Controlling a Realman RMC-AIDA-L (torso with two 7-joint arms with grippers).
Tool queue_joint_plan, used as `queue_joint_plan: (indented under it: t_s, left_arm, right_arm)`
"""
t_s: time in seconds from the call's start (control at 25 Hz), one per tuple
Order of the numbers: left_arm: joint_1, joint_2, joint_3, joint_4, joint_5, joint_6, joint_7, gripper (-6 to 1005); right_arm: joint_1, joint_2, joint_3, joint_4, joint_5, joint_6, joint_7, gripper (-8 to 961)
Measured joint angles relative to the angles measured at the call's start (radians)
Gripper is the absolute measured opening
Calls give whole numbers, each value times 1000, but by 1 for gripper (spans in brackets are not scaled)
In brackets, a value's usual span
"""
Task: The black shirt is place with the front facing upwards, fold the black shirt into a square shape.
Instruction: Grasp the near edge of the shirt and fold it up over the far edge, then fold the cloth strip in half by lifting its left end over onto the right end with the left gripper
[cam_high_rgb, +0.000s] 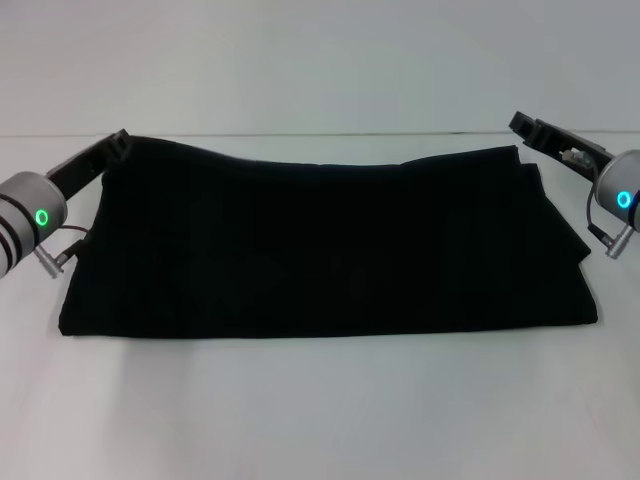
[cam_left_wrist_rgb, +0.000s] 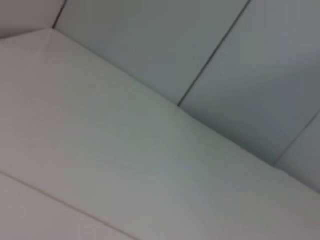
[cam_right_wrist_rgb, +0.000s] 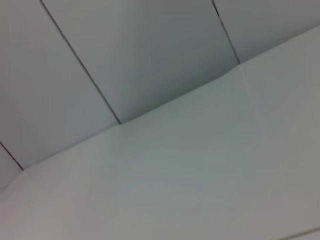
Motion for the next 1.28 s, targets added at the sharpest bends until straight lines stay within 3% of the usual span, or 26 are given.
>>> queue_joint_plan:
  t_s: [0.12, 0.32, 0.44, 0.6, 0.68, 0.72, 0.76, 0.92, 1.04, 1.28]
  left_arm:
    - [8, -1, 0, -5, -45, 0, 20, 152]
    - [38, 13, 1, 1, -55, 11, 4, 258]
    - [84, 50, 1, -7, -55, 86, -47, 321]
    - [169, 113, 24, -38, -39, 333, -131, 573]
    - [224, 144, 104, -39, -32, 443, -226, 664]
    - [235, 150, 122, -38, -31, 456, -242, 710]
    - [285, 176, 213, -33, -29, 523, -338, 755]
    - [345, 199, 291, 9, 21, 618, -493, 809]
    - [394, 202, 291, 82, 112, 700, -623, 836]
    - [443, 214, 287, 183, 220, 738, -833, 833]
  right_arm:
    - [2, 0, 7, 1, 14, -1, -5, 175]
    - [-45, -3, 4, -6, 73, -91, -16, 421]
    - [-99, -10, -19, -15, 66, -241, -55, 667]
    - [-170, -12, -169, -59, 12, -447, -176, 780]
    - [-192, -10, -266, -75, -26, -519, -237, 837]
    - [-200, -10, -312, -78, -45, -549, -272, 836]
    - [-203, -9, -349, -78, -60, -561, -295, 836]
    - [-214, -5, -488, -76, -109, -577, -363, 834]
    - [-218, -4, -568, -72, -120, -582, -387, 833]
    - [-228, -4, -591, -75, -120, -579, -390, 833]
